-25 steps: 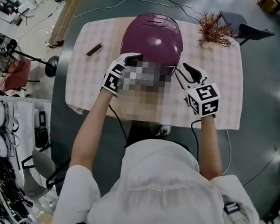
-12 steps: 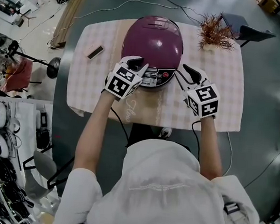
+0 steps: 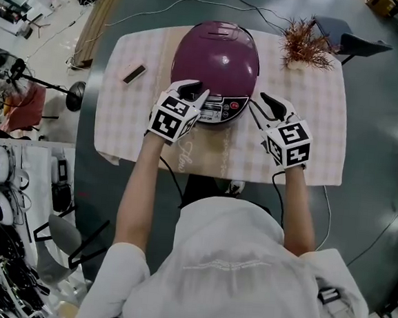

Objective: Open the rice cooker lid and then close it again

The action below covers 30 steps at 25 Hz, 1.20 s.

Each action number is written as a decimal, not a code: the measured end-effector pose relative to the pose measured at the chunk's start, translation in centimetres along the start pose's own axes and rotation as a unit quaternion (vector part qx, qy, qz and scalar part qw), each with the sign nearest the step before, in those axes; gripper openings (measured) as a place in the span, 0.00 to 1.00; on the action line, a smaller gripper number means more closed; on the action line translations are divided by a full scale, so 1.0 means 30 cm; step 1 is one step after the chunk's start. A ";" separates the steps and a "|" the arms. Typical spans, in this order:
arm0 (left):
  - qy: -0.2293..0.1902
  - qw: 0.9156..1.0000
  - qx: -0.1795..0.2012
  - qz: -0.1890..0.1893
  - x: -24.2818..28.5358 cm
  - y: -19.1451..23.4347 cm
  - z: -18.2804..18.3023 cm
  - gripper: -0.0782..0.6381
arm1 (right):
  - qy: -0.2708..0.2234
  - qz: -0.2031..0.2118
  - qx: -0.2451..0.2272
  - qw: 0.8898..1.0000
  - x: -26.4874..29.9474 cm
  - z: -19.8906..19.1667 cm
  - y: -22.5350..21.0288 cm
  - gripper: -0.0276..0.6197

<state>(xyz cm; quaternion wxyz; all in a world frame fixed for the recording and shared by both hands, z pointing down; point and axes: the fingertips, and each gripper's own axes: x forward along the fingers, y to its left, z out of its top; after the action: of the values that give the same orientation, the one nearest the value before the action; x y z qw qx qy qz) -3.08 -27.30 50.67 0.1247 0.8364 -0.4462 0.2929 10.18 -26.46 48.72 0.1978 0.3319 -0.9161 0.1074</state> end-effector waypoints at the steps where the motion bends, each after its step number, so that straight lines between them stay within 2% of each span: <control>1: -0.003 1.000 -0.001 0.001 0.000 0.000 0.000 0.24 | 0.000 -0.001 0.000 1.000 -0.003 -0.001 -0.001 0.29; 6: -0.022 1.000 0.000 0.012 -0.006 -0.002 0.002 0.23 | 0.002 -0.005 -0.001 1.000 -0.022 -0.007 0.000 0.29; 11: -0.053 0.998 0.011 0.041 -0.014 -0.001 -0.003 0.22 | 0.001 -0.011 0.004 1.000 -0.046 -0.011 0.001 0.28; 13: -0.074 0.994 0.036 0.074 -0.023 -0.005 -0.007 0.22 | 0.000 -0.015 0.005 1.000 -0.059 -0.011 -0.004 0.28; 15: -0.097 0.986 0.077 0.114 -0.039 -0.014 -0.010 0.16 | -0.003 -0.019 0.004 1.000 -0.075 -0.005 -0.008 0.27; 17: -0.120 0.980 0.090 0.130 -0.056 -0.018 -0.003 0.16 | -0.009 -0.026 0.000 1.000 -0.096 0.012 -0.014 0.27; 19: -0.147 0.979 0.068 0.126 -0.074 -0.006 0.017 0.16 | -0.016 -0.039 -0.003 0.999 -0.118 0.037 -0.029 0.25; 22: -0.178 0.977 -0.004 0.120 -0.102 0.028 0.010 0.16 | -0.041 -0.053 0.000 0.998 -0.146 0.063 -0.045 0.16; 25: -0.176 0.972 -0.068 0.142 -0.151 0.056 -0.073 0.13 | -0.084 -0.050 -0.017 0.995 -0.186 0.107 -0.034 0.12; 27: -0.171 0.970 -0.073 0.158 -0.197 0.050 -0.112 0.13 | -0.108 -0.061 -0.044 0.991 -0.226 0.145 -0.034 0.10; 30: -0.173 0.969 -0.058 0.168 -0.272 0.029 -0.106 0.13 | -0.140 -0.080 -0.071 0.984 -0.287 0.193 -0.035 0.09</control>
<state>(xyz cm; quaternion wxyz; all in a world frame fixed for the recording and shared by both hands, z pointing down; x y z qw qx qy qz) -8.51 -20.81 48.26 0.0434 0.7789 -0.6111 0.1342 15.24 -24.28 39.85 0.0987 0.4010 -0.9105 -0.0213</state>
